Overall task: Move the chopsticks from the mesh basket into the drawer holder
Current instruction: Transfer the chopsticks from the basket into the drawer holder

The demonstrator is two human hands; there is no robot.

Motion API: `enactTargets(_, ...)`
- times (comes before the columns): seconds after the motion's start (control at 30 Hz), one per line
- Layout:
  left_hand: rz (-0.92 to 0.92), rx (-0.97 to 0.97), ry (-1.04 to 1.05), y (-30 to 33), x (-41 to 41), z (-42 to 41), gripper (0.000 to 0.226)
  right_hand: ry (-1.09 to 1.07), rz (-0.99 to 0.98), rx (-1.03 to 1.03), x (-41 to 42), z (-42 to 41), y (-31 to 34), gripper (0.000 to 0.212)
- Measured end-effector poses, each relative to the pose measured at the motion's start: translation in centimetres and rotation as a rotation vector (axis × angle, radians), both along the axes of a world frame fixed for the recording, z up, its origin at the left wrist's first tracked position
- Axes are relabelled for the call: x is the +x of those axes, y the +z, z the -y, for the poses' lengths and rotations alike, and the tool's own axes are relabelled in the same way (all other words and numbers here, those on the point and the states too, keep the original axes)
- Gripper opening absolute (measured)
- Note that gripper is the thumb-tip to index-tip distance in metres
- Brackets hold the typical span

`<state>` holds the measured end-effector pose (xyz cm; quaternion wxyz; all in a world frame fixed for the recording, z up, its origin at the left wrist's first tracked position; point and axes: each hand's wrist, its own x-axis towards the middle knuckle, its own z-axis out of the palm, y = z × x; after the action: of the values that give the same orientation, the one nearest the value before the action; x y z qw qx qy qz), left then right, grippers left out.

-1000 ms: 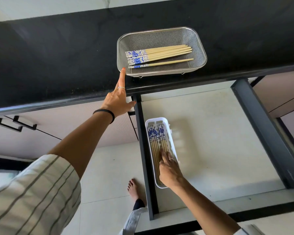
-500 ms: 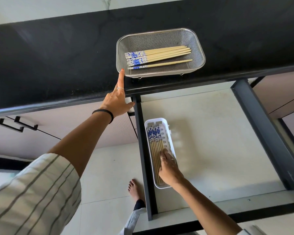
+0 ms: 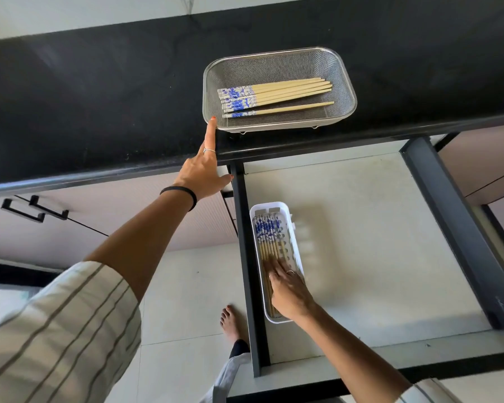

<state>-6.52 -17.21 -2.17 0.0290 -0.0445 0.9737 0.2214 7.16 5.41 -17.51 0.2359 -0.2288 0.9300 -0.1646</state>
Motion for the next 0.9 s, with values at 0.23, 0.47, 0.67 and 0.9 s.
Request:
enactTargets(0.23,0.003,0.011,-0.009,0.36,0.12,-0.07,0.115,0.003,-0.011,-0.01,0.03,0.02,-0.27,0.07)
enactTargets(0.47,-0.001,0.003,-0.01,0.16,-0.06,0.12,0.114,0.001,-0.039,-0.026,-0.57,-0.06,0.03,0.073)
enactTargets(0.67,-0.002,-0.001,-0.004,-0.16,-0.17,0.24,0.115,0.053,0.005,-0.037,-0.62,-0.05,-0.27,0.072)
enactTargets(0.9,-0.003,0.002,-0.003,-0.09,-0.1,0.12,0.115,-0.112,-0.047,-0.038,-0.64,0.25,-0.39,0.072)
